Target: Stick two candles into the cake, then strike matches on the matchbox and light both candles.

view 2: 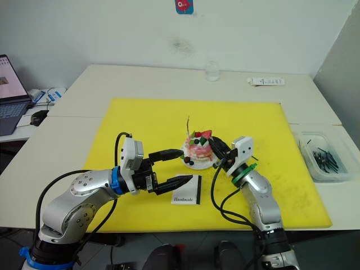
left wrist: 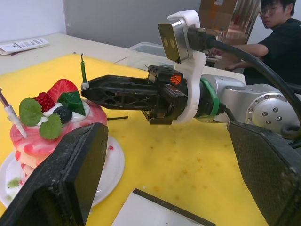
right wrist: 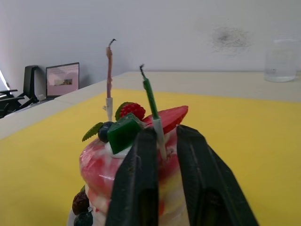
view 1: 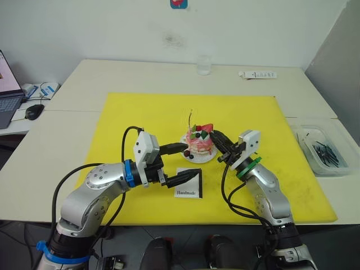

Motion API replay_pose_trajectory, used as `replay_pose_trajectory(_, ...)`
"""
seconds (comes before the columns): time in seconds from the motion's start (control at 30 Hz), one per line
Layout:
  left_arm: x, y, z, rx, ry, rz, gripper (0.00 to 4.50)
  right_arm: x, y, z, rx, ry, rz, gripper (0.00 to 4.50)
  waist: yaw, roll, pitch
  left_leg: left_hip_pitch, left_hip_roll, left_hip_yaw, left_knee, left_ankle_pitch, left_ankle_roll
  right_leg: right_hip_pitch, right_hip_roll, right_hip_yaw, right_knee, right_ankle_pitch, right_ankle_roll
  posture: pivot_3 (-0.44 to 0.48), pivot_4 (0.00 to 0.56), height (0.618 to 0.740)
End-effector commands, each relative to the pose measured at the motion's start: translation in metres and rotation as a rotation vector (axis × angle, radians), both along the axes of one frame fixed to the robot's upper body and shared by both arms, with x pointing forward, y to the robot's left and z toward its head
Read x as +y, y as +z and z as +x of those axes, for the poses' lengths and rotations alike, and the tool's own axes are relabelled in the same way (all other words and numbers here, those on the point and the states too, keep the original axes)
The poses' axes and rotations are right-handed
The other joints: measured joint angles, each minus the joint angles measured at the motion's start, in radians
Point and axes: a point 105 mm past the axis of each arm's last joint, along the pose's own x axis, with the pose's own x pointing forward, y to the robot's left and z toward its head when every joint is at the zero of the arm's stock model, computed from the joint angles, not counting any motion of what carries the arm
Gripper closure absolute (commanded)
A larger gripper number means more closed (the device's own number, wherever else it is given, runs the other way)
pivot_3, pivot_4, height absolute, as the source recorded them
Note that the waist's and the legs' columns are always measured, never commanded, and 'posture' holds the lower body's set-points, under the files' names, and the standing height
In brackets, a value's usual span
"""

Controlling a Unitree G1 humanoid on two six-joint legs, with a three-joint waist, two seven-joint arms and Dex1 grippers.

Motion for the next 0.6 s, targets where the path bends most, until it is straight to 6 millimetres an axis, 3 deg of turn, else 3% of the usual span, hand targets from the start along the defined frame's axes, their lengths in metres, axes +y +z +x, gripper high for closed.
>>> replay_pose_trajectory(0.03,-0.003,0.005,-0.003,-0.046,-0.005,0.016,0.00,-0.007,0.037,-0.004,-0.120,-0.021,0.013,2.37,0.000,0.000,0.000,0.000,0.000,0.000,0.000,0.000,0.000,0.000,0.000,0.000,0.000,0.000,0.000,0.000,0.150,0.727)
replay_pose_trajectory(0.1,-0.002,0.004,-0.001,-0.033,0.014,0.016,0.00,-0.011,0.042,-0.007,-0.140,-0.028,0.006,1.69,0.000,0.000,0.000,0.000,0.000,0.000,0.000,0.000,0.000,0.000,0.000,0.000,0.000,0.000,0.000,0.000,0.150,0.727)
replay_pose_trajectory(0.3,0.029,0.007,0.011,0.188,0.122,-0.002,0.00,-0.034,0.059,-0.026,-0.177,-0.048,-0.099,1.69,-0.001,0.000,0.000,-0.001,0.000,0.000,-0.001,0.000,0.000,-0.001,0.000,0.000,0.000,0.000,0.000,0.000,0.150,0.727)
replay_pose_trajectory(0.4,0.048,0.001,0.004,0.387,0.112,0.032,0.00,-0.049,0.056,-0.034,-0.141,-0.056,-0.208,1.69,-0.001,0.000,0.000,0.000,0.001,-0.001,-0.001,0.000,0.000,-0.001,0.000,-0.001,0.001,0.000,0.000,0.000,0.150,0.727)
replay_pose_trajectory(0.6,0.066,-0.017,-0.014,0.701,0.065,0.143,0.00,-0.056,0.035,-0.052,-0.066,0.063,-0.513,1.69,-0.002,0.000,0.001,0.000,0.000,0.000,-0.001,0.000,0.000,-0.002,0.000,0.000,-0.001,-0.001,-0.001,0.000,0.150,0.727)
